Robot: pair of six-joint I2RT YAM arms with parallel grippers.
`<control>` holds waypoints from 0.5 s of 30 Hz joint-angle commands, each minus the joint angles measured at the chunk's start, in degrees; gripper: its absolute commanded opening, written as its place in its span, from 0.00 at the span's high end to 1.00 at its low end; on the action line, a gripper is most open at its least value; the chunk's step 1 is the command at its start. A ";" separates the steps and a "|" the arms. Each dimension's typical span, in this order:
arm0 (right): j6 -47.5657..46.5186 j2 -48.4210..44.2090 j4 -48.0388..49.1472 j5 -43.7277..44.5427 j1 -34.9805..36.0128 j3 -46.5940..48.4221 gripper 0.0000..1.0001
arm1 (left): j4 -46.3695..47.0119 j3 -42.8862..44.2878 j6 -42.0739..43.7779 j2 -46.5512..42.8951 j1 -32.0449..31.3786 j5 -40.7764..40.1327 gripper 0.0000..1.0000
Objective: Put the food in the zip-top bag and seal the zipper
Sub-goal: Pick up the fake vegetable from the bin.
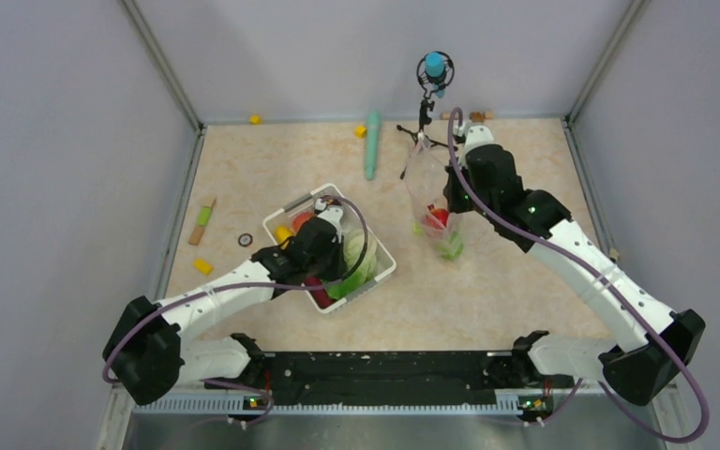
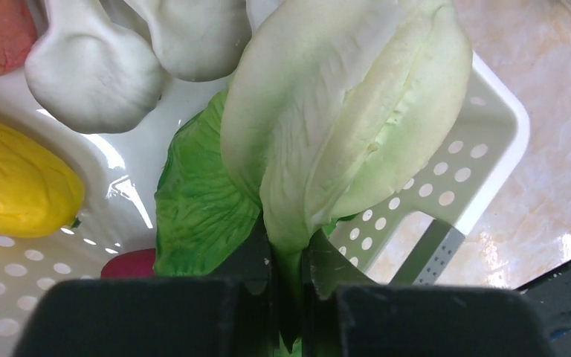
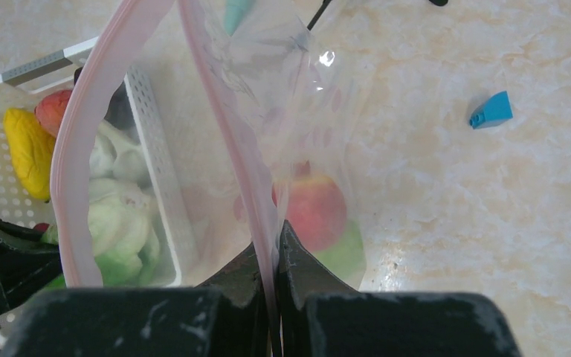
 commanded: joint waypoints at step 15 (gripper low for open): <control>-0.74 -3.88 7.15 -5.31 -0.57 -3.22 1.00 | 20.55 4.91 2.54 -26.06 0.14 9.20 1.00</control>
